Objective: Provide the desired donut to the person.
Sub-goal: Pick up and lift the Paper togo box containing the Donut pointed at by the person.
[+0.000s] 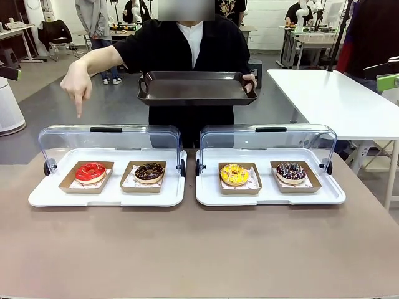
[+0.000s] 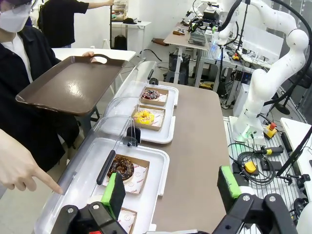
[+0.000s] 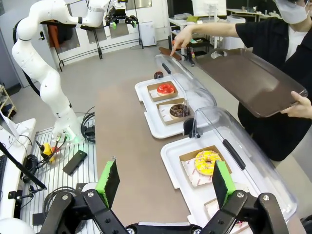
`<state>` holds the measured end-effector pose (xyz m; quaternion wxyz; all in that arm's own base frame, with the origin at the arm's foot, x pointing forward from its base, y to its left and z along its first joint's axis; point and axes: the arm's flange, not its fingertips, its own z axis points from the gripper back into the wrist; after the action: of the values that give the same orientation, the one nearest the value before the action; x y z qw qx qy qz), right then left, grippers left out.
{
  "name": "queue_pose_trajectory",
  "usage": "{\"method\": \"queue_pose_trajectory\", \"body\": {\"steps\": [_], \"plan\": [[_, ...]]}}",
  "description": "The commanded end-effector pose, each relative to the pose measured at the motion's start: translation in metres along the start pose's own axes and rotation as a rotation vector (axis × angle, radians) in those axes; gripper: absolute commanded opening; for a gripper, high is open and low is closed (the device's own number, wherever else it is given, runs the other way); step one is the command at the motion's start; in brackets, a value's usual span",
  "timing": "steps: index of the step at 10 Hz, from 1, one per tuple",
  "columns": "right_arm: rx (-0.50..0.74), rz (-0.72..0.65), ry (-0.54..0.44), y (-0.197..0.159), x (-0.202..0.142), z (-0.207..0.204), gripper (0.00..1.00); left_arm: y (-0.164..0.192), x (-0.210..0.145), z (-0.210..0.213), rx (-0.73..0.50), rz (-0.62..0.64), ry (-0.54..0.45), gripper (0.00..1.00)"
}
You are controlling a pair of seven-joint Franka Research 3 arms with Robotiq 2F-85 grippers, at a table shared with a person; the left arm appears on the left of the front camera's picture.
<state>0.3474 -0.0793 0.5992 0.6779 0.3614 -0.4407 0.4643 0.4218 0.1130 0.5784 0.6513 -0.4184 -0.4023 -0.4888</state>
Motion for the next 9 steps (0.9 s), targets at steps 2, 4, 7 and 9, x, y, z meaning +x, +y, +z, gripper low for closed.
{"method": "queue_pose_trajectory", "body": {"steps": [2, 4, 7, 9], "plan": [[0.009, 0.005, -0.019, -0.002, 0.001, -0.002, 1.0, 0.0, 0.003, 0.0, -0.006, -0.004, -0.01, 1.0], [0.009, 0.005, -0.019, -0.002, 0.001, -0.002, 1.0, -0.001, 0.013, -0.008, -0.003, -0.037, 0.102, 1.0], [0.009, 0.005, -0.019, -0.002, 0.001, -0.002, 1.0, -0.004, 0.052, -0.046, -0.062, -0.089, 0.471, 1.0], [0.009, 0.005, -0.019, -0.002, 0.001, -0.002, 1.0, -0.002, 0.056, -0.087, -0.076, -0.121, 0.685, 1.0]]}}
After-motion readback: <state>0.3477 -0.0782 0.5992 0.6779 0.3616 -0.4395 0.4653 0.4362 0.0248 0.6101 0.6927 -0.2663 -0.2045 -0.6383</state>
